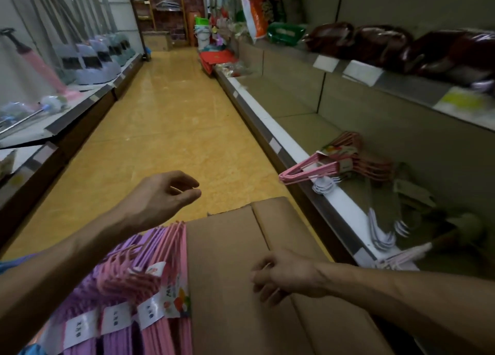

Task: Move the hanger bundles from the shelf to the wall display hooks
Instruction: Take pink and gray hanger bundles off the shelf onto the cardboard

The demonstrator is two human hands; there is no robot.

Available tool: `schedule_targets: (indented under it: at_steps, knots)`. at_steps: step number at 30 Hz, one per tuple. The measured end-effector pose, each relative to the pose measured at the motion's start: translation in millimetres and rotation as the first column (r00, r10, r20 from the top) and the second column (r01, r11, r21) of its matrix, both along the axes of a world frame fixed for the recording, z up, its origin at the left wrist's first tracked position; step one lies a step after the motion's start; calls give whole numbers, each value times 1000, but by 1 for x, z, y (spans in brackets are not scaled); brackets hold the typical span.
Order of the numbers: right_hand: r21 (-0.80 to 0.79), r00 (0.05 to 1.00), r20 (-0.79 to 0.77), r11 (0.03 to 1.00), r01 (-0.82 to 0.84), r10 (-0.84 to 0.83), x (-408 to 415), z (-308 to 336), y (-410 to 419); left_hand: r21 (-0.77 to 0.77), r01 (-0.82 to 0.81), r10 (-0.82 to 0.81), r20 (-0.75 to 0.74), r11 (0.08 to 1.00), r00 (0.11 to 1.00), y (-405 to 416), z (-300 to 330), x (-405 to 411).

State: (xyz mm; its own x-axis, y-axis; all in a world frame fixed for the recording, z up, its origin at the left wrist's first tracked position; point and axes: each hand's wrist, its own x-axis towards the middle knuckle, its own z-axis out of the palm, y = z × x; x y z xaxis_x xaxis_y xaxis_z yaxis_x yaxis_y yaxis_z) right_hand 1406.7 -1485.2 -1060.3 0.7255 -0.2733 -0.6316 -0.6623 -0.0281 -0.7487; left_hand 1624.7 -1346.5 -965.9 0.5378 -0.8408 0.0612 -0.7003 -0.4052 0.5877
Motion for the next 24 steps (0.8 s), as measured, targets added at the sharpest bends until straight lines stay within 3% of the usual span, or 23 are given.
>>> schedule_targets:
  at_steps: [5,10,17,24]
  knots:
    - [230,927,126,919,319,-353,-3,0,-48,-209,-46,10,-172,977,985,-33,2,-25]
    - [384,702,203,715,585,-683,31,-5,-108,-316,-72,-19,-277,946,961,-55,7,-48]
    - [637,467,158,451,625,-870,78,-17,-166,-342,-104,-5,-304,934,953,-65,8,-63]
    - [707,344,163,353,613,-925,92,-22,-186,-341,-148,26,-336,929,941,-86,0,-67]
